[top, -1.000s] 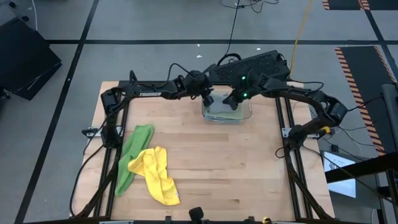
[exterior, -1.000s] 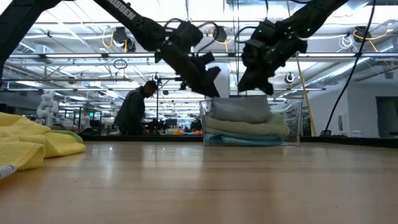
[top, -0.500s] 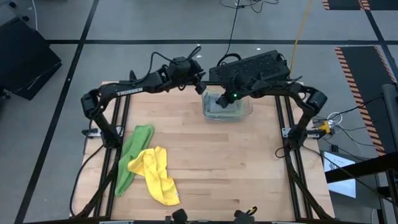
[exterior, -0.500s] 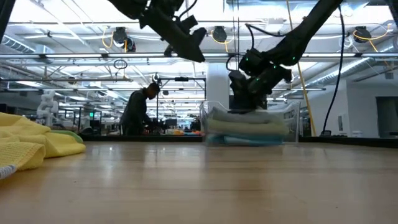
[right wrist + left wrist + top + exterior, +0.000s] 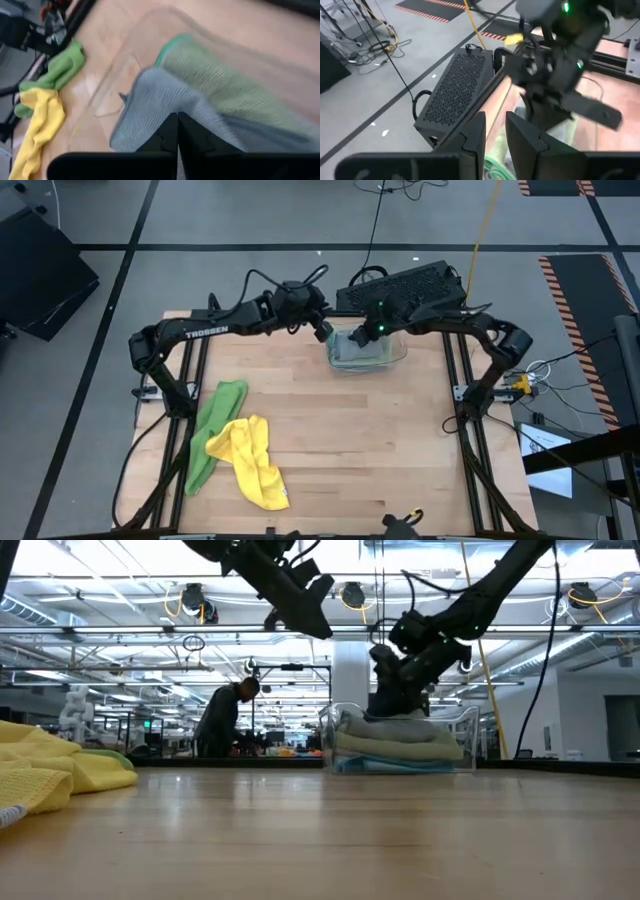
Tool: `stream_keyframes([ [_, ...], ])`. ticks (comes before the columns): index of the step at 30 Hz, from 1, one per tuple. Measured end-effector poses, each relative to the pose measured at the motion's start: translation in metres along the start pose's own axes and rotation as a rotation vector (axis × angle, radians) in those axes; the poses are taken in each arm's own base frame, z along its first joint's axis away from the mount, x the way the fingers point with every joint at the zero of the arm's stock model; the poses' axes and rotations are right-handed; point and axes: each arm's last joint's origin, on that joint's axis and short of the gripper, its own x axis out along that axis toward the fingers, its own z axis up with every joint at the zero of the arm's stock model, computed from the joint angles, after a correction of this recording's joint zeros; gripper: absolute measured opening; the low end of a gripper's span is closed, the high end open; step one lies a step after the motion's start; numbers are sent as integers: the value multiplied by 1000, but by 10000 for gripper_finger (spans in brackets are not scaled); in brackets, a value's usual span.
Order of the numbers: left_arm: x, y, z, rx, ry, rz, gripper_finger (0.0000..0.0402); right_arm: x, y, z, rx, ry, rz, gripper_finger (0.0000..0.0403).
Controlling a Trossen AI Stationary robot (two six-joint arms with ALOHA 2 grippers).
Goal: Fold microfiber towels
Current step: Put the gray towel in the transparent bin
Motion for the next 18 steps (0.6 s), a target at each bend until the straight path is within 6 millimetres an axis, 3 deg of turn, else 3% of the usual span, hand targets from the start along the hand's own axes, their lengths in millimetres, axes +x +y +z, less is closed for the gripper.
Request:
stream_keyframes([
  [8,-3,-15,-4,-19,35,-34,74,-39,1,10,-4,-61,-30,2],
  [13,-9,-29,-8,-29,75,-65,74,-74,7,-5,-44,59,-92,1],
  [18,-14,-43,-9,-30,83,-97,74,-73,16,-12,-94,106,-94,1],
])
